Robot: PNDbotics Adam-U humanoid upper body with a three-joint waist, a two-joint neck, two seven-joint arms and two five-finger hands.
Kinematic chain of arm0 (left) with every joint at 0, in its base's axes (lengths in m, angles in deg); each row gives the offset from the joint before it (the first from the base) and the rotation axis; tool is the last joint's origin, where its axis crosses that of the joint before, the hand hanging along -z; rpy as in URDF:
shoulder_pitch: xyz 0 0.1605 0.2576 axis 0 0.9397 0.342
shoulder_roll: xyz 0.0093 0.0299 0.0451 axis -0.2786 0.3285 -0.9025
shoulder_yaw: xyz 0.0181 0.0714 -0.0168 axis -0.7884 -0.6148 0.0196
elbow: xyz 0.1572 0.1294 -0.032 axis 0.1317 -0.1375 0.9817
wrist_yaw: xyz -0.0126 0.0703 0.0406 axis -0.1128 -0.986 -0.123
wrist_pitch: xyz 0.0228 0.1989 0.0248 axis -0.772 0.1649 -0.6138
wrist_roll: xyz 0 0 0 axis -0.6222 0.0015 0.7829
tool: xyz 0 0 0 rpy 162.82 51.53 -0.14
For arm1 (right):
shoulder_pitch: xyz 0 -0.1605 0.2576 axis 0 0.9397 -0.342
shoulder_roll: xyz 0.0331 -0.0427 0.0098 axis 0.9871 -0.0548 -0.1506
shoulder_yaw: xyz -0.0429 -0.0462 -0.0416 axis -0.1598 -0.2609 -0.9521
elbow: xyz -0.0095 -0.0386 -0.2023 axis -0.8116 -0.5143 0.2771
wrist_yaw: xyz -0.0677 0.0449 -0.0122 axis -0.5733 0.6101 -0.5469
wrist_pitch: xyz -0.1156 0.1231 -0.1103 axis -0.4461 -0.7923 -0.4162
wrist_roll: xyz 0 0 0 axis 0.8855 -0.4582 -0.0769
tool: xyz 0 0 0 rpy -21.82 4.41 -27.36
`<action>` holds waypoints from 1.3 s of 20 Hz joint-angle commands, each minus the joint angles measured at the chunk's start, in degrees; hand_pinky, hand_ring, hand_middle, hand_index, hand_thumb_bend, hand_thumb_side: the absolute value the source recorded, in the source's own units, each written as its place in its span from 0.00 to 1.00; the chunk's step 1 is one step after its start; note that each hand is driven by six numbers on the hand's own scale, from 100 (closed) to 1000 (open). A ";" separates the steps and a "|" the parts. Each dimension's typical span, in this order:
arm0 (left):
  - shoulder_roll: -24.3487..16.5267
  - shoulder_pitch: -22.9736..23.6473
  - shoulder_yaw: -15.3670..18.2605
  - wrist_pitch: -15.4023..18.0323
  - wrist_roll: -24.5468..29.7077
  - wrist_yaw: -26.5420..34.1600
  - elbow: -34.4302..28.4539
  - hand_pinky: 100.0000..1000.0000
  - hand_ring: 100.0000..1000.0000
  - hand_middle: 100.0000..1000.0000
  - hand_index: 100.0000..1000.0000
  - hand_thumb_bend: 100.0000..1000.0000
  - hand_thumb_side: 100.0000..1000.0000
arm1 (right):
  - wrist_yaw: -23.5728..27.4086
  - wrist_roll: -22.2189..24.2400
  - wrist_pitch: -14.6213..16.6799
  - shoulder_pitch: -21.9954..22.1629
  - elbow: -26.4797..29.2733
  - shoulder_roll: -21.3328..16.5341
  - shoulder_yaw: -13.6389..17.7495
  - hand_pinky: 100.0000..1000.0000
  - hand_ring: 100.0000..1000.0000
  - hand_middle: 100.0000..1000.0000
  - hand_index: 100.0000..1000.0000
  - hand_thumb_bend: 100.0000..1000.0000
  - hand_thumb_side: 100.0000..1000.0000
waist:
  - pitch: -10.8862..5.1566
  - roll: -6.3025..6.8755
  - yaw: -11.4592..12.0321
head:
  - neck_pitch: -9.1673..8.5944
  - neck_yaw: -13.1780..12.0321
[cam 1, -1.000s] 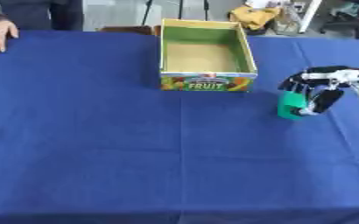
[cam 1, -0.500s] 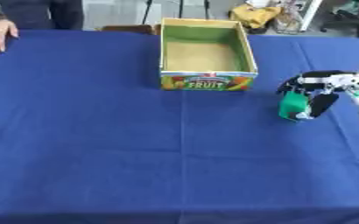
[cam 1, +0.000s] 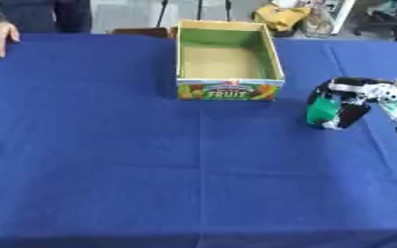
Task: Pick up objects on the table and place them in the box.
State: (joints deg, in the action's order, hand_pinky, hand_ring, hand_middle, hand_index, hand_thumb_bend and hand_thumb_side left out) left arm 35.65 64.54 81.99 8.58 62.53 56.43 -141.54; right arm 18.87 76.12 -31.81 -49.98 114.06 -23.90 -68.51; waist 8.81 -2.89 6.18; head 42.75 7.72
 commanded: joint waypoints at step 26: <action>-1.79 -1.83 -1.11 -0.16 1.42 0.07 -0.81 0.61 0.82 0.68 0.75 0.62 0.65 | -12.21 -8.69 -5.53 -19.53 -3.97 2.17 8.58 0.12 0.11 0.14 0.73 0.00 0.00 | -1.34 -2.75 7.33 | -1.46 2.98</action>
State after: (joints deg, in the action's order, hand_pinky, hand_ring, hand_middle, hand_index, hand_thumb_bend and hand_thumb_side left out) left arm 35.09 63.52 80.96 8.33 63.60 56.44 -141.53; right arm 8.10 68.10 -37.14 -68.00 110.57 -20.88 -60.96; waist 8.30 -6.02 13.79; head 41.99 10.30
